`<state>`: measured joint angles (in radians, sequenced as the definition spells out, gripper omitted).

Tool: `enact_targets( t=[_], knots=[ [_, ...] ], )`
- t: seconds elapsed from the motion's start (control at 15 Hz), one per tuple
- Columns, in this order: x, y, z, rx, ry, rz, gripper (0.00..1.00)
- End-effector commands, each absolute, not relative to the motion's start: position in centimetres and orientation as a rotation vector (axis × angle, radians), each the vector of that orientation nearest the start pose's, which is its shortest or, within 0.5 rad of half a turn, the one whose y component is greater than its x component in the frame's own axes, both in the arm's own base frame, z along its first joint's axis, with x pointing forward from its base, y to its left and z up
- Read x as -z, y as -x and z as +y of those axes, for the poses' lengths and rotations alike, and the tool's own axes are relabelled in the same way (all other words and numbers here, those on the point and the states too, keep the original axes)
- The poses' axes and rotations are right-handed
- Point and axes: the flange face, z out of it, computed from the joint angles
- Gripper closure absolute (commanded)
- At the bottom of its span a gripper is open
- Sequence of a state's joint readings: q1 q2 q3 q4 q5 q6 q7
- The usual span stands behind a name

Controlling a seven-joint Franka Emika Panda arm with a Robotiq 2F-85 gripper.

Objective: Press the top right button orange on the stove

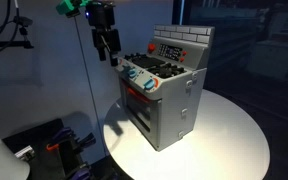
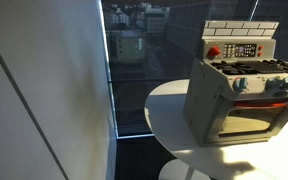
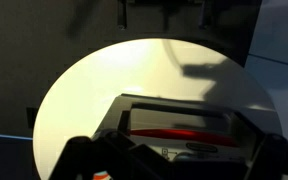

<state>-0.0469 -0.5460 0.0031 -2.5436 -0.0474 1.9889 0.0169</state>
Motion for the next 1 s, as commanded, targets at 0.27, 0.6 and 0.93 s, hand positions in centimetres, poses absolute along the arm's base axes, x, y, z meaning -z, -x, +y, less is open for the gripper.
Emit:
enact_targets(
  t=[0.27,0.6,0.93],
  knots=[
    [-45.6,-37.7,-1.9,-0.012,3.186,0.067,0.00],
    [-45.9,-37.9,-2.1,-0.002,3.182,0.078,0.00],
    [-47.1,-38.6,-2.6,0.040,3.181,0.102,0.00]
  ],
)
